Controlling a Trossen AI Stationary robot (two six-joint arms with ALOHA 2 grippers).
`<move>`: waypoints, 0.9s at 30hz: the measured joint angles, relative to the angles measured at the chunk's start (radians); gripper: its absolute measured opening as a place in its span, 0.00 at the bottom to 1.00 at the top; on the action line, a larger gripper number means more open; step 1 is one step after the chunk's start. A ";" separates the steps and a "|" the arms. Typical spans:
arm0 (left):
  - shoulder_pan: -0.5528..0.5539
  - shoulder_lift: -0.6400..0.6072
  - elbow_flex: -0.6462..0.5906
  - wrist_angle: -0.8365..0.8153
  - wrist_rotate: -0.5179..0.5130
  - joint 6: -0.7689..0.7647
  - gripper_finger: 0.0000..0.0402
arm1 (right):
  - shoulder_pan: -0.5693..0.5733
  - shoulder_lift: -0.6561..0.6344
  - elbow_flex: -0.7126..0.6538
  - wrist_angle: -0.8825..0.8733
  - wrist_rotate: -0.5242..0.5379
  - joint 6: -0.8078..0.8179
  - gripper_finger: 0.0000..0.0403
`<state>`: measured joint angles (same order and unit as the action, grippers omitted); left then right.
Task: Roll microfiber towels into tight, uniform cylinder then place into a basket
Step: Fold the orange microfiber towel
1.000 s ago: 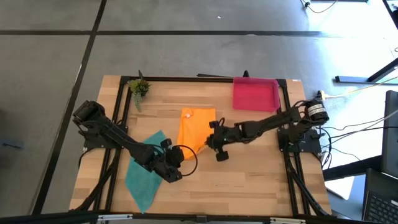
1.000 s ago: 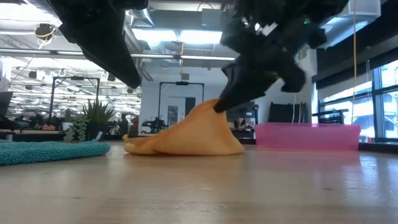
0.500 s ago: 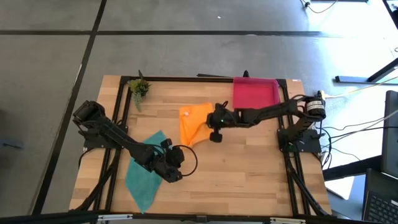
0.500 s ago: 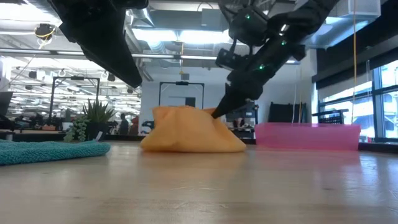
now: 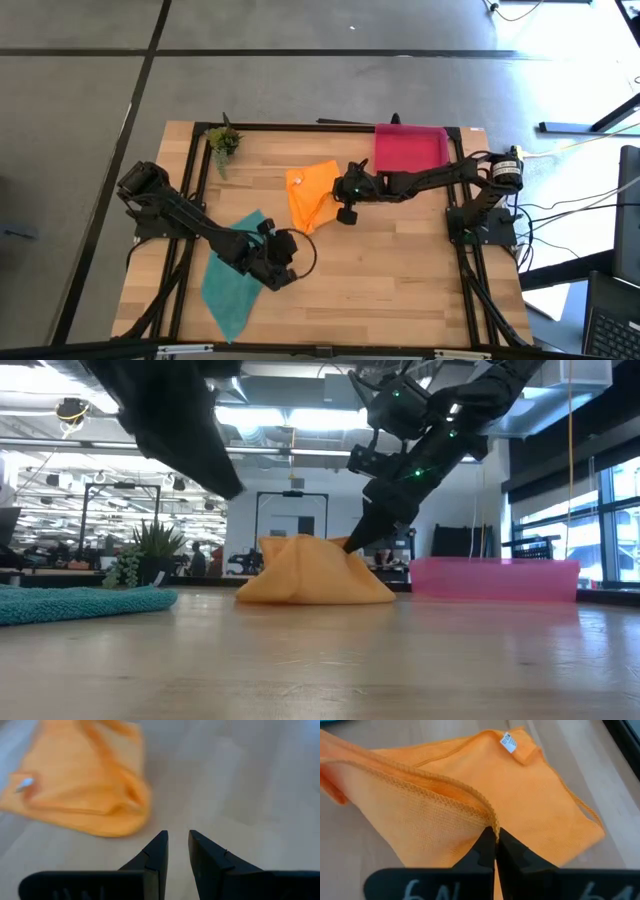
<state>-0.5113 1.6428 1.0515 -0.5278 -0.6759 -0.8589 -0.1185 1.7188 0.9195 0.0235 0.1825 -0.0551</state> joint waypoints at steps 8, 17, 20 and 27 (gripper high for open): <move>0.160 0.000 -0.061 -0.014 -0.002 -0.037 0.17 | 0.000 0.001 0.000 0.000 0.000 -0.003 0.01; 0.329 0.000 -0.062 -0.053 -0.031 -0.022 0.17 | -0.001 0.001 0.000 0.000 0.000 -0.009 0.01; 0.390 0.000 -0.062 -0.057 0.020 -0.021 0.17 | -0.001 0.001 0.000 0.000 0.000 -0.009 0.01; 0.509 0.006 -0.075 -0.002 0.160 0.057 0.17 | -0.001 0.001 0.000 0.000 -0.001 -0.007 0.01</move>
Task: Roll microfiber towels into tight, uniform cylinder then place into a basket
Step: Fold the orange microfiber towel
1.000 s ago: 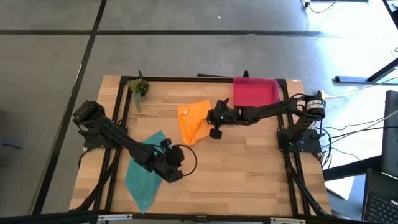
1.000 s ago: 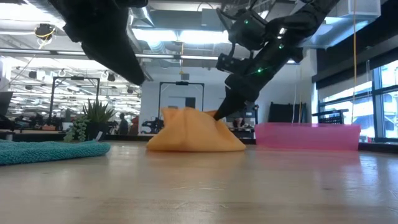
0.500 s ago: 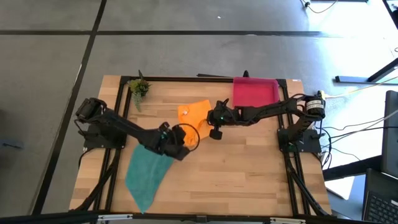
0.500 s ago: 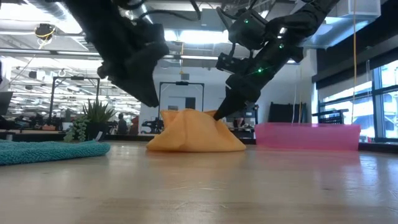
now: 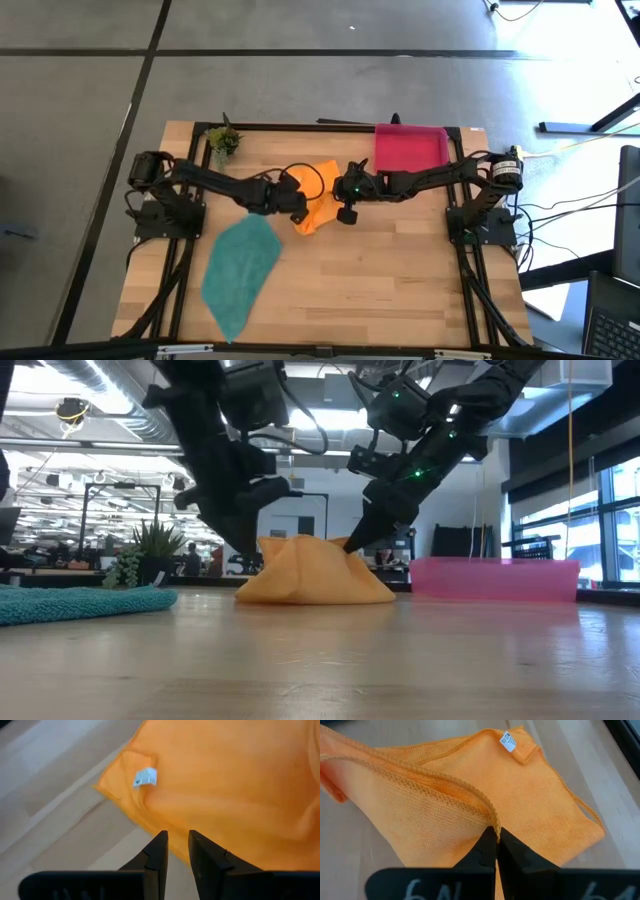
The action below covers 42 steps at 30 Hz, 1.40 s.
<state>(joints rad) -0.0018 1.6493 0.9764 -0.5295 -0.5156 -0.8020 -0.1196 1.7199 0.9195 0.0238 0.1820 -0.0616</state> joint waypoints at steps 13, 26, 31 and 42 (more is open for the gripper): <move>0.014 0.000 -0.130 0.239 0.066 0.098 0.17 | 0.000 0.000 0.000 -0.023 -0.013 0.031 0.01; 0.008 0.000 -0.177 0.360 0.089 0.253 0.17 | 0.082 -0.001 0.000 -0.105 -0.230 0.083 0.01; 0.004 0.000 -0.178 0.360 0.141 0.316 0.17 | 0.163 -0.049 0.000 -0.163 -0.230 0.136 0.01; 0.062 0.000 -0.229 0.486 0.124 0.404 0.17 | 0.249 -0.114 0.000 -0.172 -0.204 0.191 0.01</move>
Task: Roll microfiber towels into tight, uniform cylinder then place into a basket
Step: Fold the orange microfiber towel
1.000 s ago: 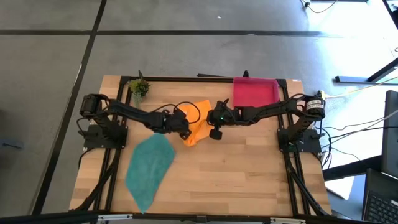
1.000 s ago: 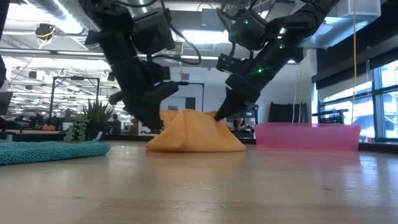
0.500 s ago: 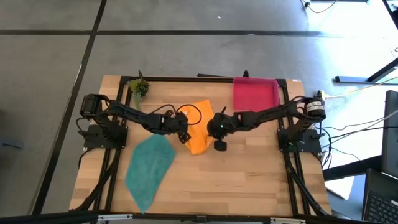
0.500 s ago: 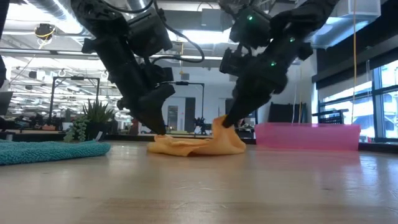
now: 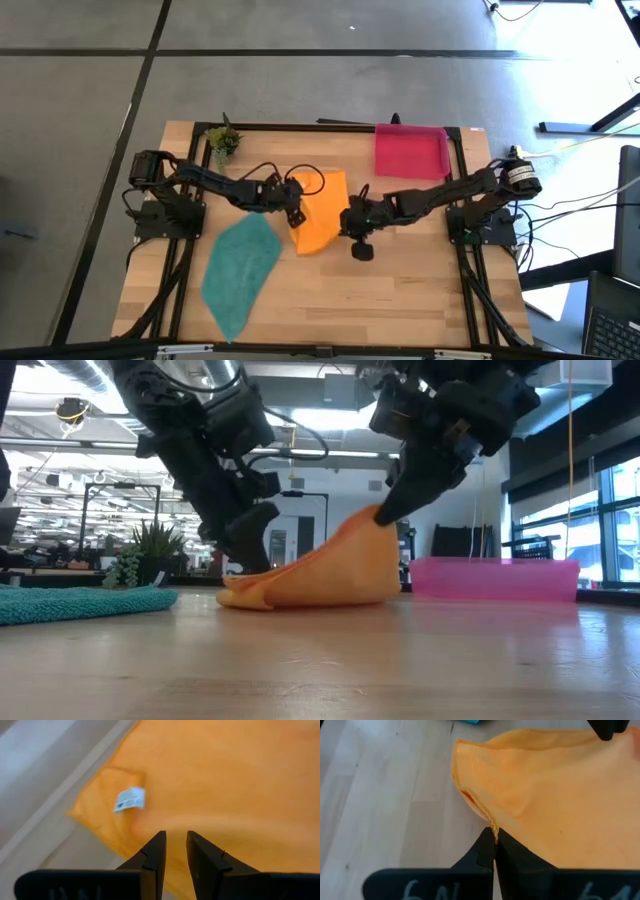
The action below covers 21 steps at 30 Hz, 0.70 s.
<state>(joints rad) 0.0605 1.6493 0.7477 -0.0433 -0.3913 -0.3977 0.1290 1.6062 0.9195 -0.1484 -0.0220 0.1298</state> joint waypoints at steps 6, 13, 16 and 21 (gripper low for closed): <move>-0.003 0.000 -0.047 0.017 0.021 0.016 0.17 | 0.014 0.000 0.000 0.000 0.002 0.019 0.01; -0.018 0.000 -0.085 0.040 0.045 0.022 0.17 | 0.012 0.000 0.000 0.004 0.119 0.019 0.01; -0.024 -0.001 -0.091 0.045 0.058 0.062 0.17 | -0.016 0.000 0.000 0.008 0.199 0.017 0.01; -0.024 -0.001 -0.092 0.045 0.061 0.081 0.17 | -0.079 0.003 0.000 0.010 0.206 -0.008 0.01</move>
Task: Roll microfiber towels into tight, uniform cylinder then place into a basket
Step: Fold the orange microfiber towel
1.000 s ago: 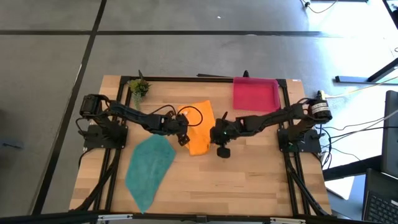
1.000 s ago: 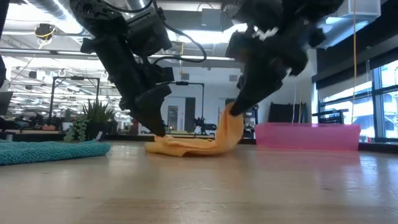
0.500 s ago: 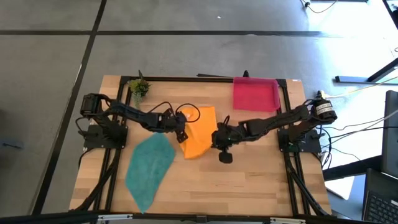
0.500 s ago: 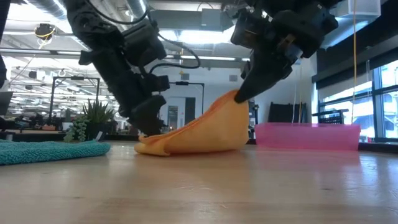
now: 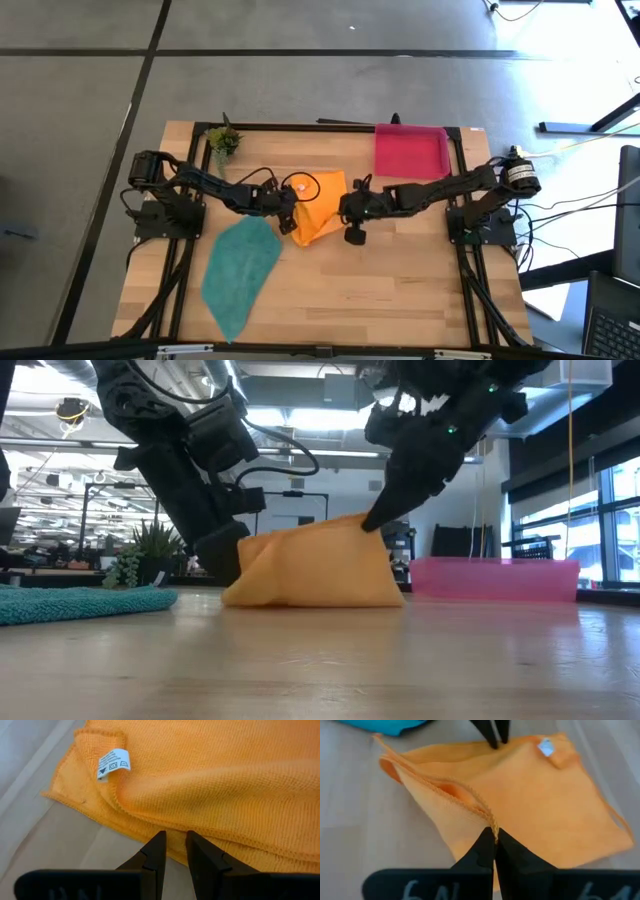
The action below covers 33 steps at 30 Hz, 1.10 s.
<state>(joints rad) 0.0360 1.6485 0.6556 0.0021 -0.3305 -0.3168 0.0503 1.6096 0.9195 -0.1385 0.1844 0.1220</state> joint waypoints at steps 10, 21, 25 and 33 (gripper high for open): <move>0.000 0.000 -0.001 -0.001 0.002 0.024 0.17 | -0.141 0.076 0.000 0.034 -0.001 -0.105 0.01; 0.000 0.000 -0.001 -0.002 0.011 0.032 0.17 | -0.252 0.087 0.000 0.049 -0.051 -0.134 0.01; 0.000 0.000 -0.001 -0.003 0.012 0.032 0.17 | -0.269 0.110 0.000 0.074 -0.073 -0.179 0.01; 0.000 0.000 -0.001 -0.003 0.014 0.033 0.17 | -0.292 0.147 0.000 0.099 -0.081 -0.183 0.01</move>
<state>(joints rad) 0.0360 1.6485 0.6544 -0.0006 -0.3161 -0.2840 -0.2420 1.7567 0.9197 -0.0392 0.1031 -0.0612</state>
